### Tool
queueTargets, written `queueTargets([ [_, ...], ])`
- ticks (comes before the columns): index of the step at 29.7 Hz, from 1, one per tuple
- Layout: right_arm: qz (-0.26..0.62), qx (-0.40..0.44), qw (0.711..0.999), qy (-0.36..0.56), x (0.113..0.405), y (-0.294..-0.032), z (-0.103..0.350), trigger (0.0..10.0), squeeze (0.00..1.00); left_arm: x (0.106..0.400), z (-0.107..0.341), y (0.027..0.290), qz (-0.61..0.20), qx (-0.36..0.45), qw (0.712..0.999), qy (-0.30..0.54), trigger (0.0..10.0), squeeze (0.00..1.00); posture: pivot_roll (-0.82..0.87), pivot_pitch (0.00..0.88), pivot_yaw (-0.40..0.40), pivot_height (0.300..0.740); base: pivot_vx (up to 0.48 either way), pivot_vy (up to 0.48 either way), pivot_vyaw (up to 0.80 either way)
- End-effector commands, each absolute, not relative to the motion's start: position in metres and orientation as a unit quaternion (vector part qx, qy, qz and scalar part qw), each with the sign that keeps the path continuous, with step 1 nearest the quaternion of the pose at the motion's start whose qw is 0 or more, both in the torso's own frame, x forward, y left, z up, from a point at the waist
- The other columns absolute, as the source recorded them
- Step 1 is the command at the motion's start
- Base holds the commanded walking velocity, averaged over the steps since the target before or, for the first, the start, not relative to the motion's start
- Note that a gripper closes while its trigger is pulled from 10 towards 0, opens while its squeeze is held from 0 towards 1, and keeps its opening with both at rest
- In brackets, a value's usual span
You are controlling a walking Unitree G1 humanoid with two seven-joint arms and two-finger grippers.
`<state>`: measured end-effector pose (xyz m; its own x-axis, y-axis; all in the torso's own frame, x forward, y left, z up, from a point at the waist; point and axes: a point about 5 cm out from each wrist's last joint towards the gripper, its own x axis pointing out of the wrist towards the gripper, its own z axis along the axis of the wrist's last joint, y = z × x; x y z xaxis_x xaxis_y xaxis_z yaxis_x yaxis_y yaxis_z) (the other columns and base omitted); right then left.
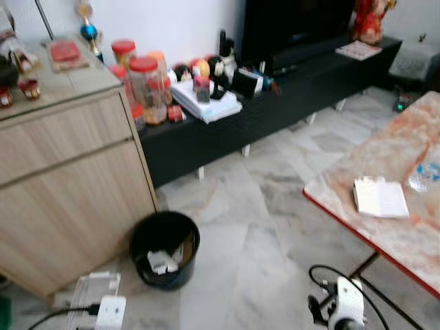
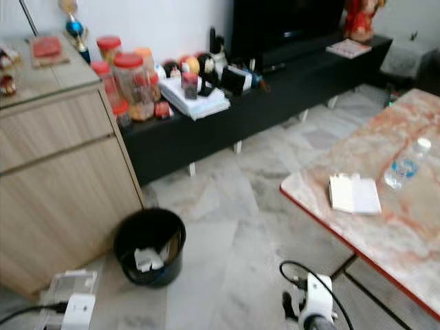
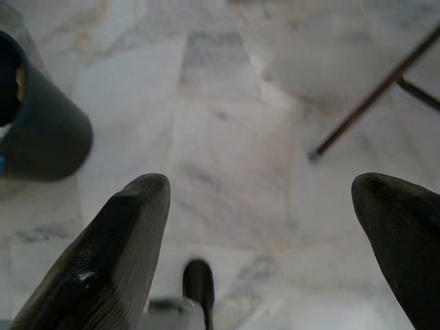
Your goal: Picking trash to rubbish bin
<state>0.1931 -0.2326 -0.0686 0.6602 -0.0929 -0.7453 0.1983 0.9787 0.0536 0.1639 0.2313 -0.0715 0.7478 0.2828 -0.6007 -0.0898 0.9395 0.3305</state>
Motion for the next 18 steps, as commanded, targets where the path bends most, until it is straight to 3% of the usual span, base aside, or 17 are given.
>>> queueTargets([
  [1,-0.07,0.066,0.908,0.407,0.1943,-0.2248,-0.07,10.0,0.0,0.1619,-0.0703,0.239,0.109,0.151,0.921,0.341,10.0,0.0,0.06,0.101,-0.054,0.74,0.337,0.0,0.0],
  [4,-0.063,0.058,0.91,0.407,0.1945,-0.2245,-0.0698,10.0,0.0,0.1628,-0.0703,0.2379,0.108,0.151,0.922,0.341,10.0,0.0,0.06,0.102,-0.055,0.74,0.337,0.0,0.0],
  [11,-0.067,0.057,0.909,0.407,0.1941,-0.226,-0.0697,10.0,0.0,0.165,-0.0702,0.2345,0.104,0.15,0.923,0.338,10.0,0.0,0.06,0.102,-0.055,0.74,0.337,0.0,0.75],
  [18,-0.07,0.06,0.909,0.408,0.194,-0.2266,-0.0697,10.0,0.0,0.1655,-0.0702,0.234,0.103,0.149,0.923,0.339,10.0,0.0,0.05,0.099,-0.057,0.74,0.337,0.0,0.4],
])
